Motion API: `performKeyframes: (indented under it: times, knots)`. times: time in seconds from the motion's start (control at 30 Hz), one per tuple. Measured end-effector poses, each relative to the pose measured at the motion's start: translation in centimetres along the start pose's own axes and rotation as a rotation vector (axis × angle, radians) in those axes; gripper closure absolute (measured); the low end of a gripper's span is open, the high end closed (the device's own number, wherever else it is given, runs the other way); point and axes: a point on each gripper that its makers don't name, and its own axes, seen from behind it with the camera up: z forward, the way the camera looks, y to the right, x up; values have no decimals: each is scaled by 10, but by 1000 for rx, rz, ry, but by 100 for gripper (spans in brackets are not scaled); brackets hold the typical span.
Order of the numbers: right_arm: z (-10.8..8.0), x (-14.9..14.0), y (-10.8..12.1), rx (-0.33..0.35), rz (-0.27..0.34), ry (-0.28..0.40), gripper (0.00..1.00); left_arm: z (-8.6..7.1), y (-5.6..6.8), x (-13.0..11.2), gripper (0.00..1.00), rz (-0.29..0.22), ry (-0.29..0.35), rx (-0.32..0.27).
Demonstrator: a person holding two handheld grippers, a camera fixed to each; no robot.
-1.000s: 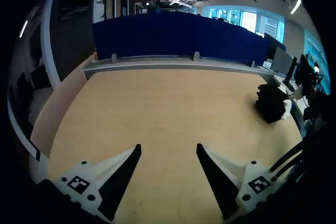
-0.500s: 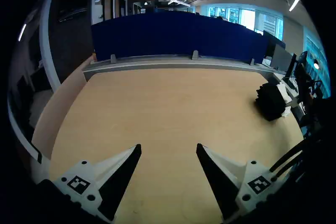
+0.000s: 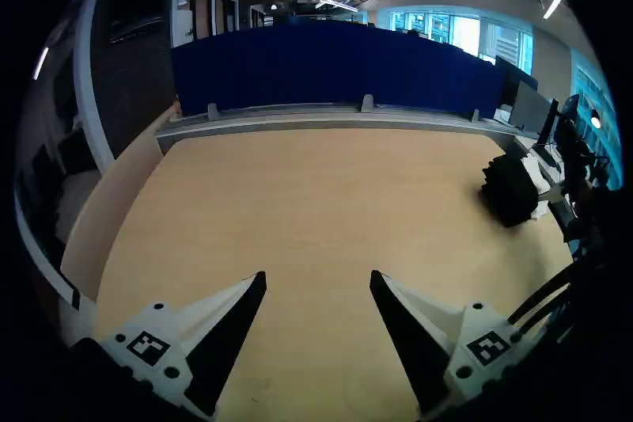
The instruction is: Fold towel
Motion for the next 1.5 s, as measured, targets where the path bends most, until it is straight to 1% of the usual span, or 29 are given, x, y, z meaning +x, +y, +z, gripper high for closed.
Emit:
performKeyframes:
  times: [0.07, 0.2, 0.3, 0.33, 0.47, 0.53, 0.6, 0.67, 0.8, 1.1, 1.3, 1.5]
  knots:
    - [-3, -3, 2, -9, -2, 3, 56, 1, 1, 0, 2, 1, 1, -3]
    - [-8, -8, 4, -25, -1, 10, 48, 3, 3, 1, 2, 3, 1, -8]
    - [-12, -7, -2, -14, 8, 30, 38, 5, 4, 1, 2, 6, 2, -13]
    - [-13, -5, -5, -7, 12, 40, 33, 5, 4, 2, 2, 6, 2, -14]
    - [-17, 10, -17, 8, 30, 91, 21, 5, 4, 2, 2, 7, 3, -16]
    - [-17, 19, -23, 12, 36, 113, 19, 4, 3, 2, 2, 6, 3, -17]
    - [-18, 28, -30, 17, 42, 135, 14, 3, 3, 2, 2, 4, 4, -16]
    - [-16, 36, -38, 26, 44, 150, 5, 2, 1, 1, 2, 3, 4, -13]
    - [-11, 48, -51, 40, 51, 169, 5, -1, -3, -1, 2, 1, 4, -8]
    - [3, 63, -64, 37, 66, 192, 5, -3, -9, -3, 2, -5, 3, 3]
    - [15, 60, -64, 15, 69, 182, 5, -3, -14, -5, 2, -4, -2, 11]
    - [29, 46, -61, -8, 63, 157, 5, -3, -19, -7, 2, -2, -8, 21]
